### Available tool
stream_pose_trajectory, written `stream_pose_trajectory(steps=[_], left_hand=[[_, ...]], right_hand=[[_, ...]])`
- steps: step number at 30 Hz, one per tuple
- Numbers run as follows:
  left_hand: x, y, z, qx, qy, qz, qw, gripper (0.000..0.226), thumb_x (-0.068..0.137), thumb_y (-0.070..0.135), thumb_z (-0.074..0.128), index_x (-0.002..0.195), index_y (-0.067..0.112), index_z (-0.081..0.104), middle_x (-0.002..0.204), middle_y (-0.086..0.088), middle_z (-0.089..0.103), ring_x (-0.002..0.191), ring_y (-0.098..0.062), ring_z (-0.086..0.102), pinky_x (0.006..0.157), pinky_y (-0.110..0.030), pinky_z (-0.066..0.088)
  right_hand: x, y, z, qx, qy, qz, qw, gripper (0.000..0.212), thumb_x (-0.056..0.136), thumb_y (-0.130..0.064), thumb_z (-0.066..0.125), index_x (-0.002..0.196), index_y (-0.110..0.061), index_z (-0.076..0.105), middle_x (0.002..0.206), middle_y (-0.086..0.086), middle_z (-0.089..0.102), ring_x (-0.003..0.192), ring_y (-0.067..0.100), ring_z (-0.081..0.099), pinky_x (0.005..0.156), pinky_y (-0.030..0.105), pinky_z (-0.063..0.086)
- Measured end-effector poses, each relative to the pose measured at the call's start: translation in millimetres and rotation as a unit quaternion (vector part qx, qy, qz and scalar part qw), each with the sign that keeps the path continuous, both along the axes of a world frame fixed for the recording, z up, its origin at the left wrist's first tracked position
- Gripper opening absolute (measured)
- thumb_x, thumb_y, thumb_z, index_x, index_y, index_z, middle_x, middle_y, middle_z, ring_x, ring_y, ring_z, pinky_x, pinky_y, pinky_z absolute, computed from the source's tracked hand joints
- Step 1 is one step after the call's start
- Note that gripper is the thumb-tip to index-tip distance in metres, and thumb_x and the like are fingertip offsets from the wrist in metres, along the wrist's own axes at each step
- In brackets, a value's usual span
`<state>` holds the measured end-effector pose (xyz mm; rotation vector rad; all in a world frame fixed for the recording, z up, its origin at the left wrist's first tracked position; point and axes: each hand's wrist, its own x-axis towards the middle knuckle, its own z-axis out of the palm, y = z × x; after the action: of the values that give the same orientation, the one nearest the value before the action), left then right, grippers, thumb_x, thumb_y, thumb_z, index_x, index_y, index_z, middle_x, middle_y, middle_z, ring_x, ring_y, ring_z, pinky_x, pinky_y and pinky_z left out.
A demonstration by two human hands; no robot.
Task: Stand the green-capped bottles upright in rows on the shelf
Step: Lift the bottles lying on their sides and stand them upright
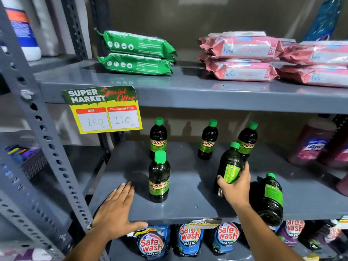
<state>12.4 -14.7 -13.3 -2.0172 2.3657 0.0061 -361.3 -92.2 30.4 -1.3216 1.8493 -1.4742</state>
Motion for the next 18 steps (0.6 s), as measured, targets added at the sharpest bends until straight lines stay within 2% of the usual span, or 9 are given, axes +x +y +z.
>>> stream_pose_trajectory(steps=[2,4,8,12,15,18], left_hand=[[-0.2,0.4,1.0,0.0,0.002,0.001,1.0,0.137,0.056,0.107,0.011,0.153,0.013,-0.01,0.158,-0.004,-0.022,0.142,-0.018,-0.026,0.119,-0.035,-0.009],[-0.4,1.1,1.7,0.0,0.0,0.001,1.0,0.136,0.056,0.107,0.011,0.153,0.013,-0.011,0.159,-0.004,-0.021,0.143,-0.018,-0.025,0.119,-0.035,-0.008],[-0.8,1.9,1.9,-0.002,0.003,-0.001,1.0,0.135,0.058,0.106,0.014,0.153,0.012,-0.009,0.16,-0.005,-0.019,0.144,-0.019,-0.023,0.119,-0.036,-0.008],[0.3,2.2,1.0,-0.003,0.003,-0.001,1.0,0.135,0.058,0.105,0.014,0.153,0.012,-0.008,0.159,-0.004,-0.019,0.144,-0.019,-0.022,0.119,-0.036,-0.007],[0.2,1.9,0.0,-0.003,0.003,-0.001,1.0,0.135,0.058,0.106,0.013,0.153,0.013,-0.009,0.158,-0.004,-0.021,0.143,-0.018,-0.025,0.119,-0.035,-0.008],[0.4,1.1,-0.5,-0.002,0.001,-0.002,1.0,0.135,0.057,0.106,0.012,0.153,0.013,-0.01,0.156,-0.004,-0.023,0.141,-0.017,-0.027,0.117,-0.035,-0.01]], right_hand=[[4.8,4.6,-8.8,-0.038,0.016,-0.014,0.999,0.111,0.065,-0.012,0.087,0.153,-0.016,0.02,0.138,0.01,0.037,0.126,0.022,0.041,0.105,0.032,0.031],[5.8,8.4,-17.7,-0.071,0.037,-0.017,0.997,0.111,0.066,-0.01,0.087,0.153,-0.01,0.017,0.143,0.015,0.033,0.133,0.027,0.033,0.107,0.027,0.024],[3.0,17.3,-30.5,-0.107,0.098,0.011,0.989,0.109,0.066,-0.01,0.087,0.15,-0.005,0.017,0.144,0.023,0.029,0.135,0.029,0.028,0.111,0.025,0.018],[4.6,22.3,-38.0,-0.113,0.167,0.061,0.977,0.107,0.069,-0.016,0.087,0.148,0.0,0.016,0.145,0.028,0.026,0.135,0.025,0.024,0.11,0.007,0.009],[6.5,25.2,-38.7,-0.1,0.162,0.101,0.977,0.104,0.075,-0.019,0.083,0.151,-0.006,0.012,0.147,0.023,0.025,0.138,0.021,0.02,0.109,0.009,0.01],[7.5,27.1,-35.1,-0.086,0.145,0.104,0.98,0.105,0.075,-0.021,0.083,0.152,-0.012,0.013,0.143,0.02,0.032,0.135,0.021,0.026,0.109,0.012,0.016]])
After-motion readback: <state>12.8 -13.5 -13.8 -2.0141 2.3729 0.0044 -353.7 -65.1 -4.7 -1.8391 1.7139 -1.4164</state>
